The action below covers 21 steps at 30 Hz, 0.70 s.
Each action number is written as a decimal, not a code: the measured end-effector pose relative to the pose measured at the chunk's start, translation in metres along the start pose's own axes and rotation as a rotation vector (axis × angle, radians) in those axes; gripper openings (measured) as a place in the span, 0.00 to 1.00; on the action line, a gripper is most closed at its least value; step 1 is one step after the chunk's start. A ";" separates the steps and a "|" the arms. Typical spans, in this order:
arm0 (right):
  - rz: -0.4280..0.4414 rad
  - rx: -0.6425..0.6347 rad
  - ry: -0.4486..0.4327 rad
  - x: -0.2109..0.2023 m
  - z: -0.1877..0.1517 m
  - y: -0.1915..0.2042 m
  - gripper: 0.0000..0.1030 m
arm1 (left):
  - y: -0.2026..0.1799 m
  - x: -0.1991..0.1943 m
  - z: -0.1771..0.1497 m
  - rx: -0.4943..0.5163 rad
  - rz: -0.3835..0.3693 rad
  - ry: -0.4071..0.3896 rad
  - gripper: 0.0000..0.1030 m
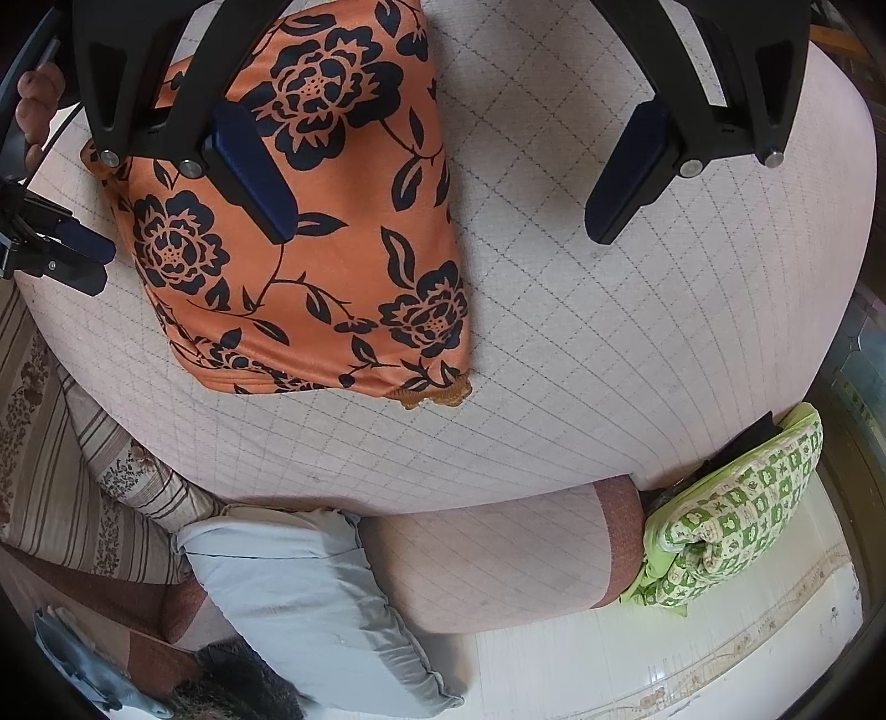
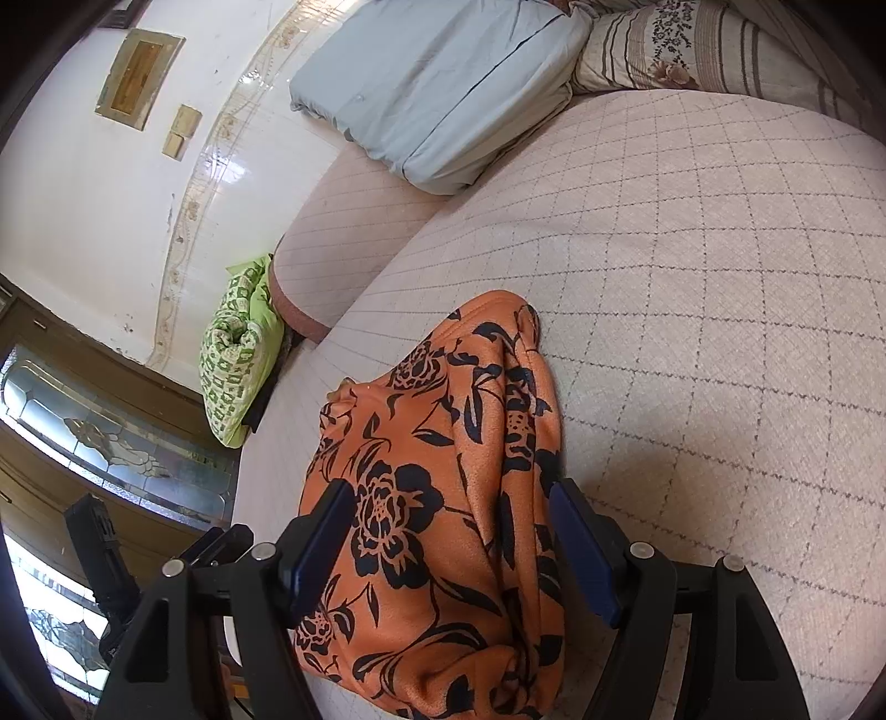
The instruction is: Fold small clothes
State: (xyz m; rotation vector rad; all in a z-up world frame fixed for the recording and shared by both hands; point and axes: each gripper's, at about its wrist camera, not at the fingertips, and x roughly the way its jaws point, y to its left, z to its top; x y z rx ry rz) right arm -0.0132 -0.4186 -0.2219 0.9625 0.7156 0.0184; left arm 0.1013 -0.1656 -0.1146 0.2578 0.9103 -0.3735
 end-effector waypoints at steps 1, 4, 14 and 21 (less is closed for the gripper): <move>-0.001 0.000 0.000 0.000 0.000 0.000 0.74 | 0.000 0.000 0.000 0.002 0.001 0.000 1.00; -0.001 -0.001 0.000 -0.001 -0.001 0.000 0.74 | -0.002 0.001 0.000 0.011 0.005 0.004 1.00; -0.011 0.023 -0.020 -0.006 0.003 -0.010 0.74 | -0.008 0.008 0.007 0.028 0.006 0.003 1.00; 0.004 0.022 -0.017 -0.003 0.005 -0.007 0.74 | -0.007 0.015 0.006 0.025 -0.027 0.016 1.00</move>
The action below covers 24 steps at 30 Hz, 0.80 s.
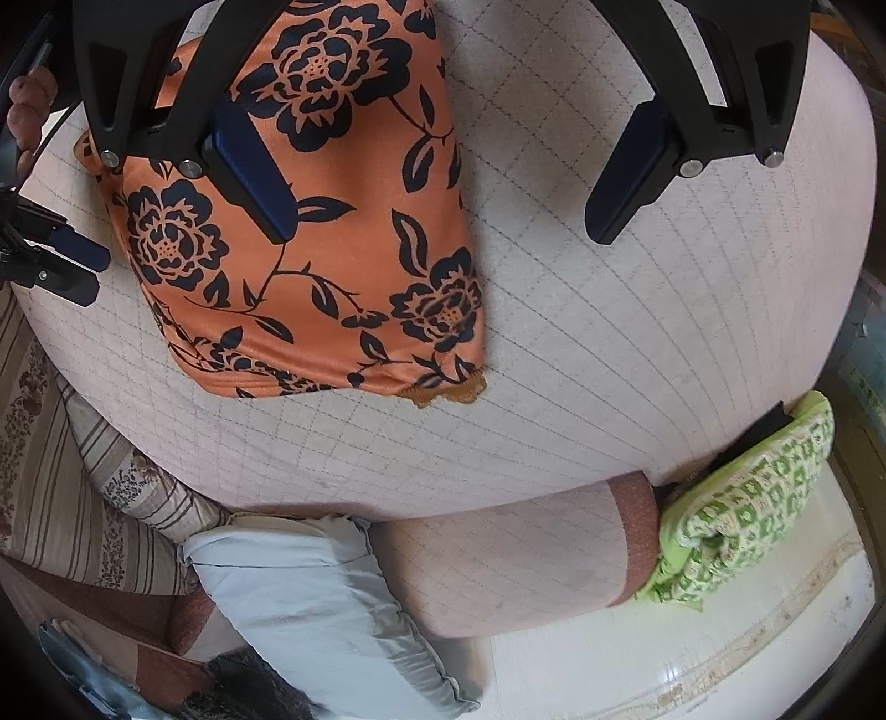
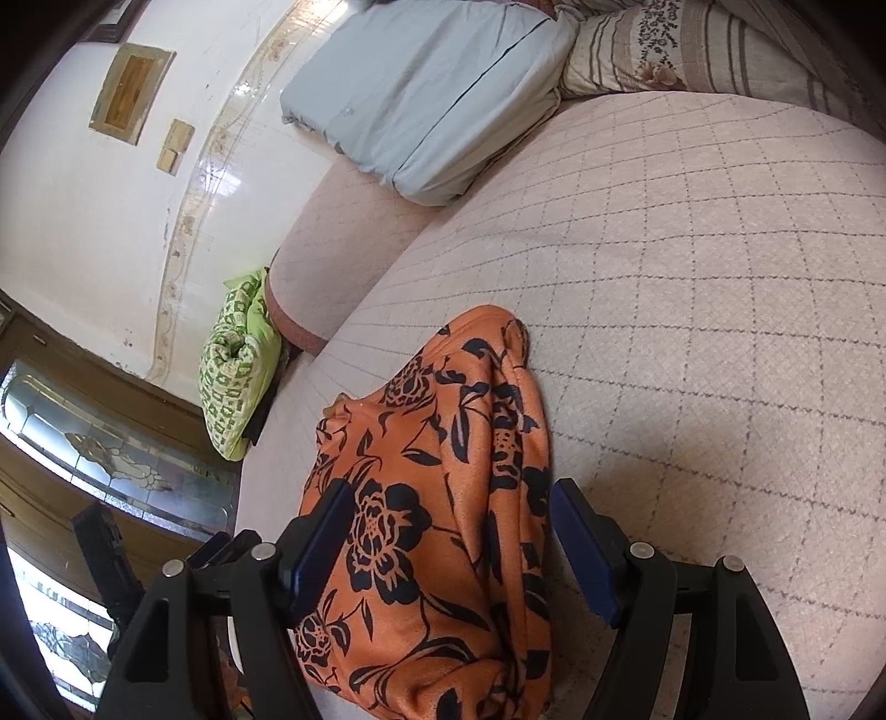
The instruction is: Fold small clothes
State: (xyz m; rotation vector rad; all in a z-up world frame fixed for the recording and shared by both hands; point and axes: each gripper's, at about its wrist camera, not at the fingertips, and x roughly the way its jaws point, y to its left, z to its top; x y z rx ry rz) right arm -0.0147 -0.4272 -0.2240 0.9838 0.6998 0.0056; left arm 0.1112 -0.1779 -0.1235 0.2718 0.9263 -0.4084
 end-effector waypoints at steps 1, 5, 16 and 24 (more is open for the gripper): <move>0.002 -0.006 0.005 0.001 0.000 0.001 0.74 | 0.002 0.003 0.000 -0.009 -0.028 0.010 1.00; 0.001 -0.016 0.013 0.005 0.005 0.002 0.74 | 0.016 0.013 -0.003 -0.042 -0.130 0.046 1.00; 0.012 0.032 0.023 0.014 0.027 -0.015 0.74 | 0.008 0.020 -0.002 0.061 -0.154 0.036 1.00; 0.011 -0.005 0.041 0.018 0.020 -0.005 0.74 | 0.000 0.005 0.000 0.066 -0.116 0.001 1.00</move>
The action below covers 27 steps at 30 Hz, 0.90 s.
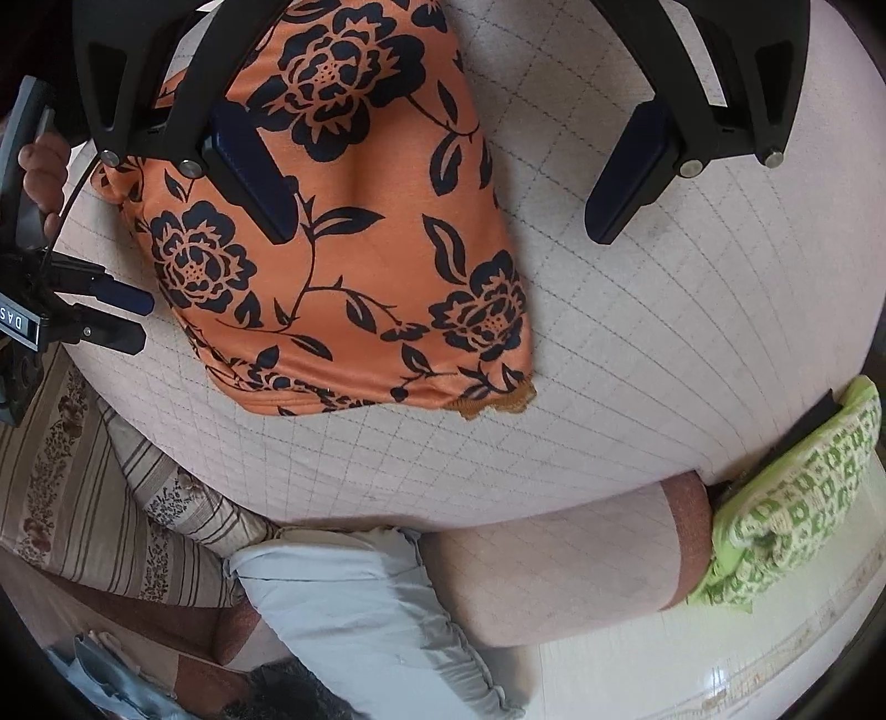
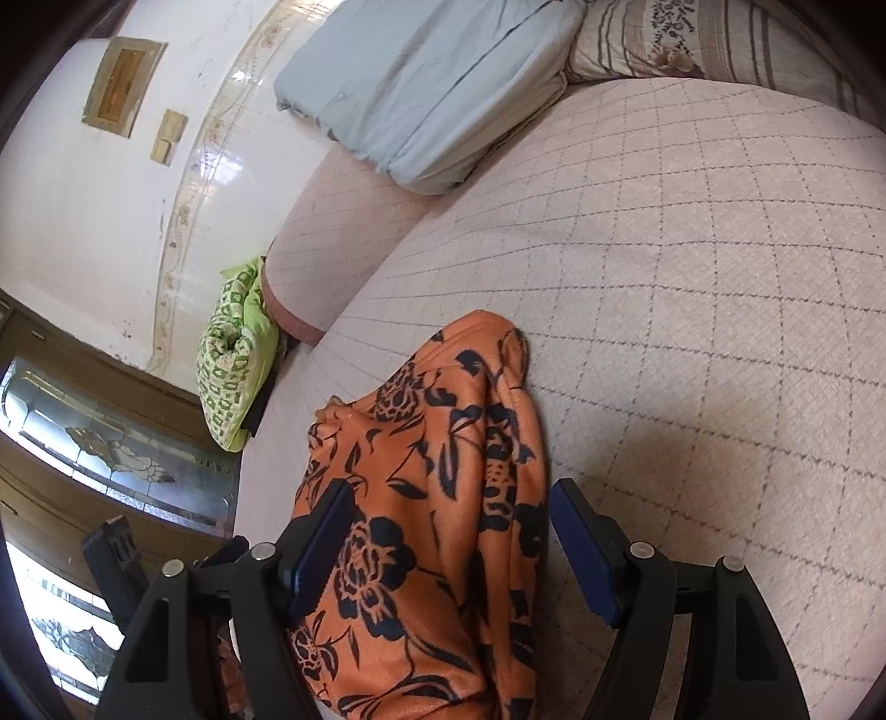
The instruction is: Fold small clothes
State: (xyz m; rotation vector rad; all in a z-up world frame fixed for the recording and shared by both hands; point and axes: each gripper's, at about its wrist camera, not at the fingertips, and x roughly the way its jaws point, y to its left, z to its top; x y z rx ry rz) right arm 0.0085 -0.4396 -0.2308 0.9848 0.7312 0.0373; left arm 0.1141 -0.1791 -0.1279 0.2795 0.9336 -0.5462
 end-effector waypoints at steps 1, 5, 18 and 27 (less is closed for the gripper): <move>0.002 -0.004 -0.002 0.000 -0.001 0.002 0.74 | -0.001 -0.003 0.001 0.006 0.005 -0.005 1.00; 0.008 -0.019 -0.005 0.000 -0.005 0.009 0.74 | -0.001 -0.014 0.004 0.008 0.023 -0.027 1.00; 0.014 -0.028 -0.018 -0.006 -0.009 0.009 0.74 | -0.005 -0.027 0.007 0.011 0.059 -0.049 1.00; 0.016 -0.022 -0.022 -0.007 -0.006 0.006 0.74 | -0.006 -0.027 0.006 0.014 0.082 -0.045 1.00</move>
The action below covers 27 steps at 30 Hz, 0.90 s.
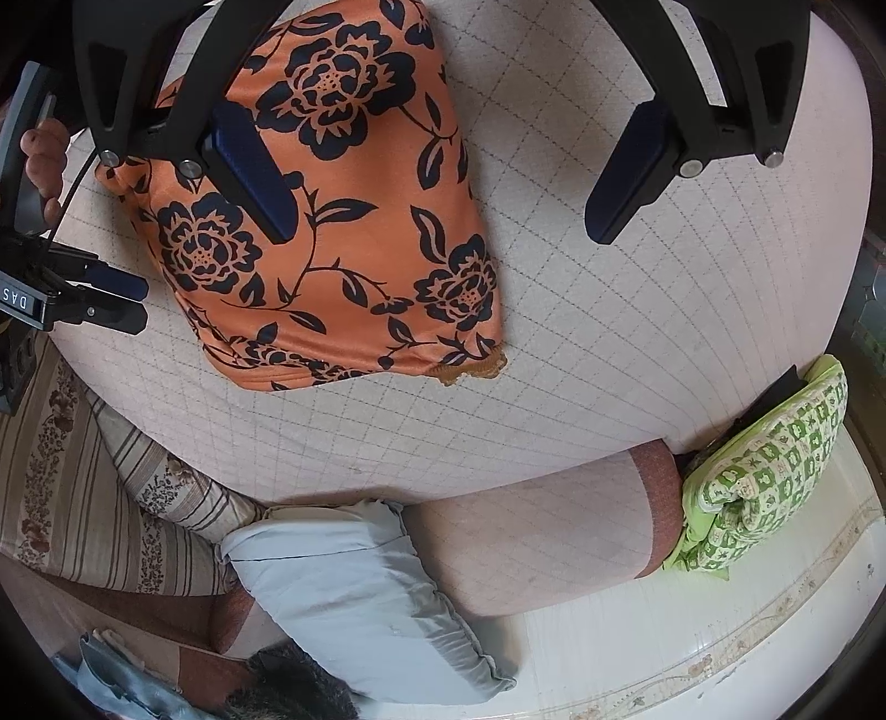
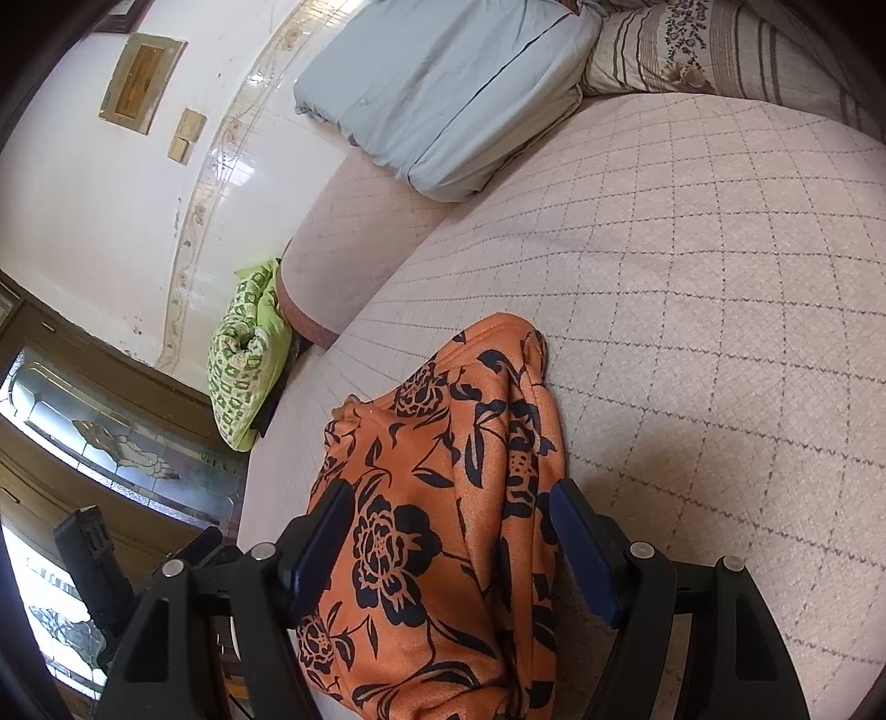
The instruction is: Fold small clothes
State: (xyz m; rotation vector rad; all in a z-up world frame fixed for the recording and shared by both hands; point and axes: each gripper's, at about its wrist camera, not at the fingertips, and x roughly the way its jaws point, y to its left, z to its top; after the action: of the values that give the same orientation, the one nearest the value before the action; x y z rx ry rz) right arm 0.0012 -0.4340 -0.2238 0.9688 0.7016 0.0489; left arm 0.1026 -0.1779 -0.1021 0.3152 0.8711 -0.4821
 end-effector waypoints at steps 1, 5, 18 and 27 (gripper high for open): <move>-0.002 -0.001 0.003 0.001 0.000 0.000 0.74 | 0.001 0.000 0.000 -0.002 0.001 0.001 1.00; -0.010 -0.011 0.011 0.003 -0.002 0.002 0.74 | 0.004 0.000 -0.003 -0.012 0.004 0.005 1.00; -0.040 -0.005 0.018 0.000 0.000 -0.009 0.74 | -0.004 0.019 -0.011 -0.002 0.006 0.045 1.00; -0.068 0.015 0.085 0.010 0.002 -0.023 0.74 | 0.015 0.075 -0.023 -0.172 -0.207 0.209 1.00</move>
State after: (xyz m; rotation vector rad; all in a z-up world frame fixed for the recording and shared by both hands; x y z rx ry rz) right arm 0.0041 -0.4457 -0.2456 0.9608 0.8135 0.0252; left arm 0.1371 -0.1753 -0.1742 0.1186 1.1482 -0.5680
